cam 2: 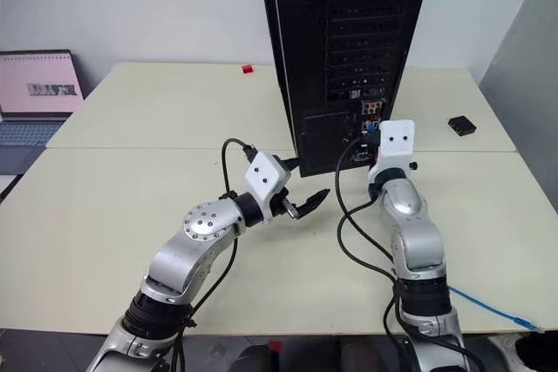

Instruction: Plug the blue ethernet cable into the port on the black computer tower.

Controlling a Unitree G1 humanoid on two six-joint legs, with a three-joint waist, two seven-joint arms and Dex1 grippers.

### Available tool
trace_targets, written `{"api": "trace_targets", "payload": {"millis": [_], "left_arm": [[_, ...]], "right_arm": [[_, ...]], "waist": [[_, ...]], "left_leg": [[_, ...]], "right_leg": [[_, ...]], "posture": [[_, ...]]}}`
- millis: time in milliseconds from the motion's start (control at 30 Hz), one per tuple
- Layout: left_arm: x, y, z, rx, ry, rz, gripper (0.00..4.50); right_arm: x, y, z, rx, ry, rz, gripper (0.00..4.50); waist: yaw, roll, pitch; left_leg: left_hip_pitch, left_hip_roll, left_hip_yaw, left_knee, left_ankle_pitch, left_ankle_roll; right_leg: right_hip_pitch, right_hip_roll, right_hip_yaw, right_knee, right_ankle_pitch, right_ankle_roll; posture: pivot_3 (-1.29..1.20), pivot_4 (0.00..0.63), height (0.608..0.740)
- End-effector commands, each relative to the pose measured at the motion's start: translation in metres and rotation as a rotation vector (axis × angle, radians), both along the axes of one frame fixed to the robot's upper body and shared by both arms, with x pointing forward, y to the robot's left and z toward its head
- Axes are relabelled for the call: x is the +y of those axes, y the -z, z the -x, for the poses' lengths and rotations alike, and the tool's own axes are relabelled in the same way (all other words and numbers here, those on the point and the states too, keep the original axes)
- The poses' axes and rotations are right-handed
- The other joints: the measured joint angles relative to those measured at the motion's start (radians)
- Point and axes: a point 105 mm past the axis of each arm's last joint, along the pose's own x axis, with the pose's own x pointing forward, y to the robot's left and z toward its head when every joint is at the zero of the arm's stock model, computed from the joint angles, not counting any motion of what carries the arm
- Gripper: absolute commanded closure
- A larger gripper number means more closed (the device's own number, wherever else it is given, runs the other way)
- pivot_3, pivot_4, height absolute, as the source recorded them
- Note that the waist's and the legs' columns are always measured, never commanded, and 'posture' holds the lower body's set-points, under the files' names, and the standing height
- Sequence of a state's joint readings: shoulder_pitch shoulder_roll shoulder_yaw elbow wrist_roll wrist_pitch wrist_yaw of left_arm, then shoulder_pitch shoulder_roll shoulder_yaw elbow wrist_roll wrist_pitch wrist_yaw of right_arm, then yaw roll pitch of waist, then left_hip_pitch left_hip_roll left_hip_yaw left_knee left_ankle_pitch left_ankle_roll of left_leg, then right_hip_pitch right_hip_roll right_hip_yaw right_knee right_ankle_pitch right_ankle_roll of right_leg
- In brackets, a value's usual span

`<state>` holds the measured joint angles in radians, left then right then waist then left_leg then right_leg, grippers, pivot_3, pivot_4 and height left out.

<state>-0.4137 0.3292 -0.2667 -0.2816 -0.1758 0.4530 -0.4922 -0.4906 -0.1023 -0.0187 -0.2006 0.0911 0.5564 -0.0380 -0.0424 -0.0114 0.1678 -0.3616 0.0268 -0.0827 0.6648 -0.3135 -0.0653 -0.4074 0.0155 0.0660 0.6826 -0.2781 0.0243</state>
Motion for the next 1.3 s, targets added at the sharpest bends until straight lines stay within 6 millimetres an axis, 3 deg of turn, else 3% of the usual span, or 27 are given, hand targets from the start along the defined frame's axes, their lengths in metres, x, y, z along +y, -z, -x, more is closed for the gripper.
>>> {"api": "trace_targets", "payload": {"millis": [33,767,1100,1300], "left_arm": [[-0.001,-0.015,0.004,-0.06,0.006,0.018,0.07],[-0.001,-0.015,0.004,-0.061,0.002,0.02,0.07],[-0.001,-0.015,0.004,-0.059,0.003,0.021,0.07],[-0.002,-0.015,0.004,-0.059,0.004,0.02,0.07]], "right_arm": [[0.002,-0.012,-0.001,-0.037,0.0,0.013,4.5],[0.012,-0.011,-0.004,-0.029,-0.011,0.019,4.5],[0.01,-0.024,-0.008,-0.014,-0.013,-0.069,4.5],[0.019,-0.028,-0.01,-0.001,-0.05,-0.086,4.5]], "waist": [[-0.001,0.0,0.0],[-0.01,0.0,0.0],[-0.014,0.0,0.0],[-0.015,0.0,0.0]], "left_leg": [[0.0,0.0,0.0,0.0,0.0,0.0],[0.0,0.0,0.0,0.0,0.0,0.0],[0.0,0.0,0.0,0.0,0.0,0.0],[0.0,0.0,0.001,0.0,0.0,0.0]], "right_leg": [[0.0,0.0,0.0,0.0,0.0,0.0],[0.0,0.0,0.0,0.0,0.0,0.0],[0.0,0.0,0.001,0.0,0.0,0.001],[-0.001,0.0,0.002,0.0,0.0,0.001]], "posture": [[0.0,0.15,0.74],[0.0,0.15,0.74],[0.0,0.15,0.74],[0.0,0.15,0.74]]}}
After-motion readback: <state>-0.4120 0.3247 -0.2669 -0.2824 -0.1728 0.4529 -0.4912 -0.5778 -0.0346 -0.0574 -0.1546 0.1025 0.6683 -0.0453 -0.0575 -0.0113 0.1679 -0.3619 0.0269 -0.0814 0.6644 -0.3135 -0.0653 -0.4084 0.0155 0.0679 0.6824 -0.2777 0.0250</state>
